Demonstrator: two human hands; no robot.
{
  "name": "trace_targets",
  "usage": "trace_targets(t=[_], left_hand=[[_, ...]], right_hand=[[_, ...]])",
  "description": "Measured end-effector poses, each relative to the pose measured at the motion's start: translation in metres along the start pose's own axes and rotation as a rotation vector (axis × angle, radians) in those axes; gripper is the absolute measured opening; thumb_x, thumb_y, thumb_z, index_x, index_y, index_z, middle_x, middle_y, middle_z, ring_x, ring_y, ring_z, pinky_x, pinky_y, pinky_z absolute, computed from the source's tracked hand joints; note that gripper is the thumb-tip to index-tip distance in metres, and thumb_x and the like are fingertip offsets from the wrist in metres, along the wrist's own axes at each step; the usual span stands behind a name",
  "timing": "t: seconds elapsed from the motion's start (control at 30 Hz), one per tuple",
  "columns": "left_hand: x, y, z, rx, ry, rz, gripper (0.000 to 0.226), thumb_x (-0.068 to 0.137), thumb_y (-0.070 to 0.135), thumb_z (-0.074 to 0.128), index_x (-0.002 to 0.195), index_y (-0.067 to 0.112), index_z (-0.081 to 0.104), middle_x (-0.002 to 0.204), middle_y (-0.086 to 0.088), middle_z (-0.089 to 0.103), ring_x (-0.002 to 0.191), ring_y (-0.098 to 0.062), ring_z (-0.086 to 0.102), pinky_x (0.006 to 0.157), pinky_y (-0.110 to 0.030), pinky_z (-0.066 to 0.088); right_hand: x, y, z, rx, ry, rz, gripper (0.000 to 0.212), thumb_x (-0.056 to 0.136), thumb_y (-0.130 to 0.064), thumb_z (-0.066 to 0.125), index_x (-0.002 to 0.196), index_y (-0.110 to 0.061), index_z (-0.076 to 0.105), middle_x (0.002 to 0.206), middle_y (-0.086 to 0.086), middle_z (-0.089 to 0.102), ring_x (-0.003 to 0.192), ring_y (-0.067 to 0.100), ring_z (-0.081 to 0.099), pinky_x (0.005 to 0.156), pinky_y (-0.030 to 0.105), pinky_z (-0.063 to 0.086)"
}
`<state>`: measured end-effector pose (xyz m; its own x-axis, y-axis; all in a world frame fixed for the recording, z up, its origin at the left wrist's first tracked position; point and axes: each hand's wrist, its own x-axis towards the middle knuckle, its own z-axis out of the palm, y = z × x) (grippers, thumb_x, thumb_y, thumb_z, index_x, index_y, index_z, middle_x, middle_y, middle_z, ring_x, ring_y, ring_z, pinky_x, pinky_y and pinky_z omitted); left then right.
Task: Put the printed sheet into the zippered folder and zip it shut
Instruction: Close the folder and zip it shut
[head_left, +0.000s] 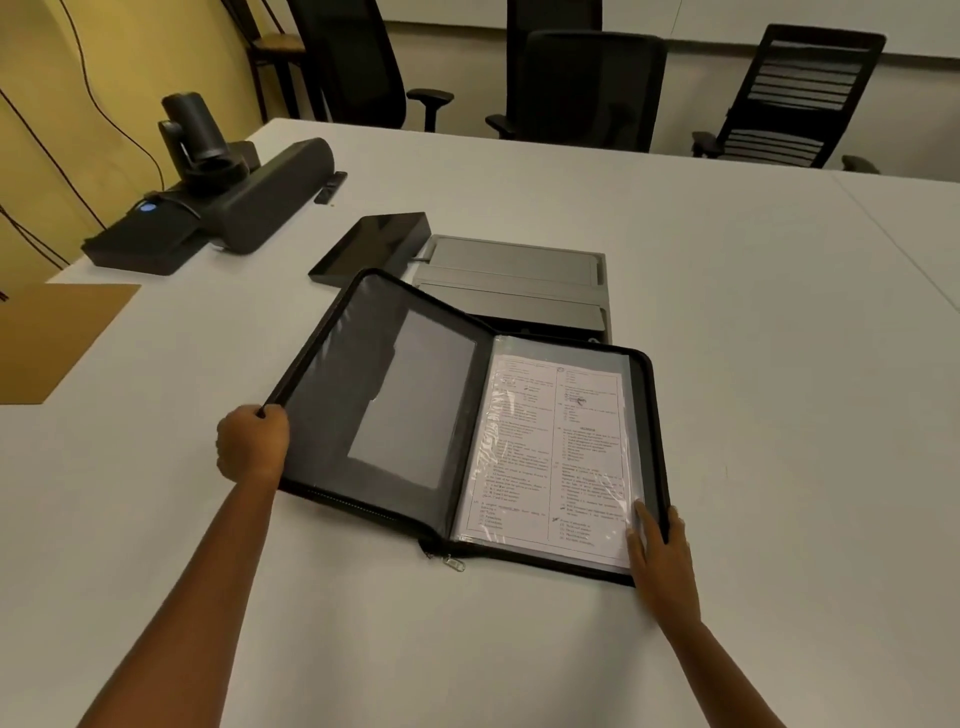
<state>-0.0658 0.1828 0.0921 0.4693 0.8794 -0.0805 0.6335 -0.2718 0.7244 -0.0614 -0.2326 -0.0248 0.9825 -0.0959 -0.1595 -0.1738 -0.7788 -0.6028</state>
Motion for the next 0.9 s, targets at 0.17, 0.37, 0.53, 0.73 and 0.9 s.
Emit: trace_targets(t=[0.17,0.37,0.53,0.73,0.9], left_hand=[[-0.015,0.042,-0.024,-0.066,-0.031,0.187,0.037,0.087,0.005,0.044,0.050,0.007,0.039,0.053,-0.011,0.034,0.050,-0.023,0.029,0.051,-0.024,0.021],[-0.055,0.101,-0.030,-0.136,-0.274,0.405,0.038,0.090,0.023,0.052,0.058,0.002,0.053,0.060,-0.013,0.049,0.058,-0.021,0.045,0.059,-0.028,0.037],[-0.104,0.131,-0.001,-0.313,-0.558,0.434,0.026,0.092,0.022,0.050,0.074,0.015,0.067,0.066,0.000,0.065,0.055,-0.011,0.063,0.058,-0.024,0.053],[-0.141,0.125,0.054,-0.171,-0.853,0.473,0.021,0.092,0.019,0.050,0.092,0.006,0.067,0.085,-0.012,0.063,0.078,-0.021,0.059,0.066,-0.026,0.045],[-0.149,0.087,0.092,0.104,-0.983,0.453,0.030,0.093,0.024,0.049,0.113,0.005,0.061,0.118,-0.015,0.061,0.110,-0.021,0.056,0.097,-0.032,0.041]], right_hand=[[0.003,0.003,-0.004,0.028,-0.010,-0.004,0.047,0.093,-0.019,0.045,0.137,-0.012,0.030,0.150,0.020,0.017,0.137,0.036,0.021,0.111,0.050,0.027],[0.005,-0.009,-0.021,0.140,0.009,0.048,0.048,0.093,-0.015,0.044,0.137,-0.007,0.027,0.150,0.020,0.016,0.137,0.035,0.021,0.108,0.050,0.029],[0.010,-0.040,-0.052,0.316,0.079,-0.079,0.033,0.093,-0.013,0.044,0.123,0.001,0.046,0.129,0.025,0.048,0.122,0.037,0.043,0.096,0.033,0.040],[0.012,-0.078,-0.100,0.763,-0.108,-0.016,0.031,0.095,-0.029,0.036,0.122,-0.017,0.047,0.110,0.000,0.056,0.098,0.023,0.060,0.075,0.028,0.052],[0.017,-0.077,-0.112,0.854,-0.150,0.113,0.042,0.096,-0.042,0.025,0.123,-0.021,0.048,0.108,0.002,0.057,0.095,0.021,0.059,0.082,0.033,0.049]])
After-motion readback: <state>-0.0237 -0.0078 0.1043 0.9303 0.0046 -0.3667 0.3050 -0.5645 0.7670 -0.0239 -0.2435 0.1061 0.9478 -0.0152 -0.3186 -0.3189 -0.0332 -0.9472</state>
